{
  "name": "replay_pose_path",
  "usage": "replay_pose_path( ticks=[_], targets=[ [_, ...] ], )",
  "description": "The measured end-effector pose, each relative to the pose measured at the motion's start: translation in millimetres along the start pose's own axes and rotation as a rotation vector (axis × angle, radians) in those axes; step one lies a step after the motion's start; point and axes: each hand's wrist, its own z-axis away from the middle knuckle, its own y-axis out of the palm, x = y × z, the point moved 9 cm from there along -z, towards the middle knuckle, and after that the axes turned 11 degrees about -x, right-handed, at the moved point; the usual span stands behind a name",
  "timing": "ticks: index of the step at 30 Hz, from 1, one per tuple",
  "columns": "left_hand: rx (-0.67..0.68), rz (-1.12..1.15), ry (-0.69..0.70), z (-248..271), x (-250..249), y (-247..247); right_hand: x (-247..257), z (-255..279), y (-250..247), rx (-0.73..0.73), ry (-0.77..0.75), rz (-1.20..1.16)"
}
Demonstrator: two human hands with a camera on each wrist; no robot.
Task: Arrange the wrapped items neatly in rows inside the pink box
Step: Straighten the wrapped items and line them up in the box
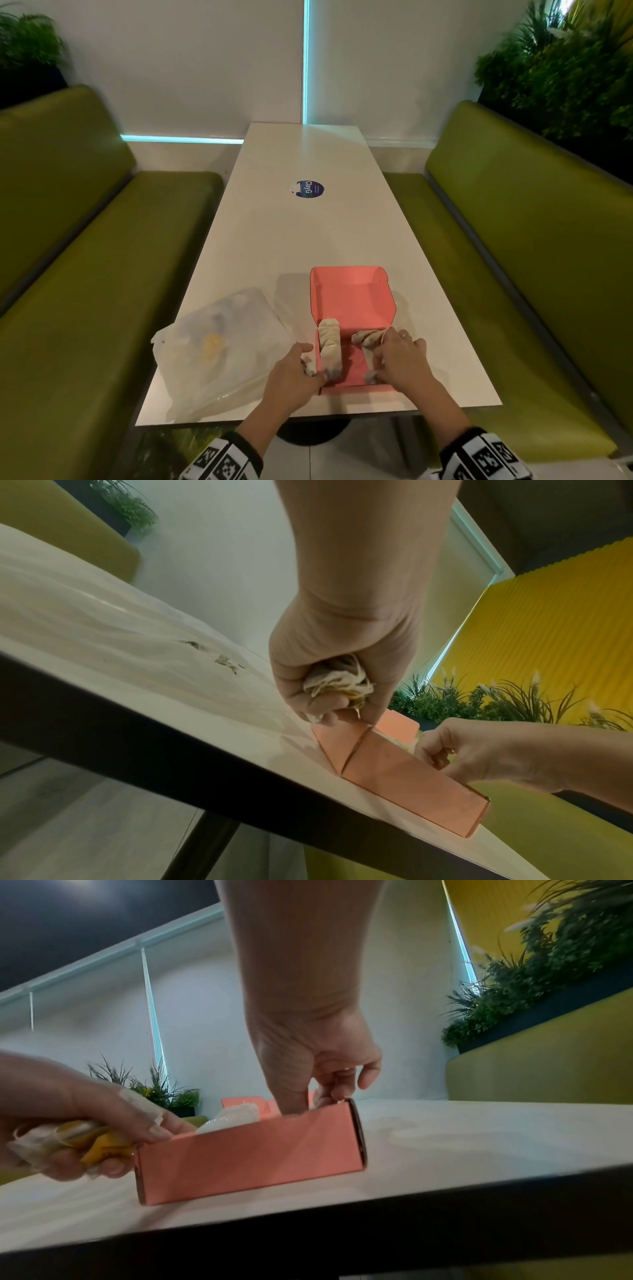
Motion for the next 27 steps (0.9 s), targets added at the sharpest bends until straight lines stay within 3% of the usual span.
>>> replay_pose_path(
  ticks=[5,8,10,14,17,19,22,27],
  targets=[
    [-0.037,0.027,0.045,-3.3,-6.0,-9.0,-6.9,-1.5,-24.9,-0.08,0.035,-0.091],
    [-0.107,0.084,0.143,-5.4,-24.3,-22.1,-12.0,-4.1,-55.0,-0.145,0.065,-0.411],
    [-0.084,0.166,0.189,-5.5,-37.2,-21.8,-4.1,-5.2,-72.0,-0.181,0.013,-0.607],
    [0.089,0.353,0.095,-0.9,-51.1,-6.4,21.0,-2.5,-86.5,-0.221,-0.11,-0.706],
    [0.113,0.481,0.011,-0.9,-50.0,-5.6,27.2,1.0,-90.2,-0.242,-0.131,-0.806],
    [0.1,0.548,-0.018,-1.9,-47.7,-8.3,20.8,3.3,-91.5,-0.235,-0.069,-0.921],
    [0.086,0.609,-0.041,-2.2,-45.0,-11.5,11.3,5.4,-81.8,-0.082,0.101,-1.205],
    [0.105,0.6,-0.027,0.2,-45.7,-10.3,6.5,3.7,-80.1,-0.054,0.148,-1.198]
  ],
)
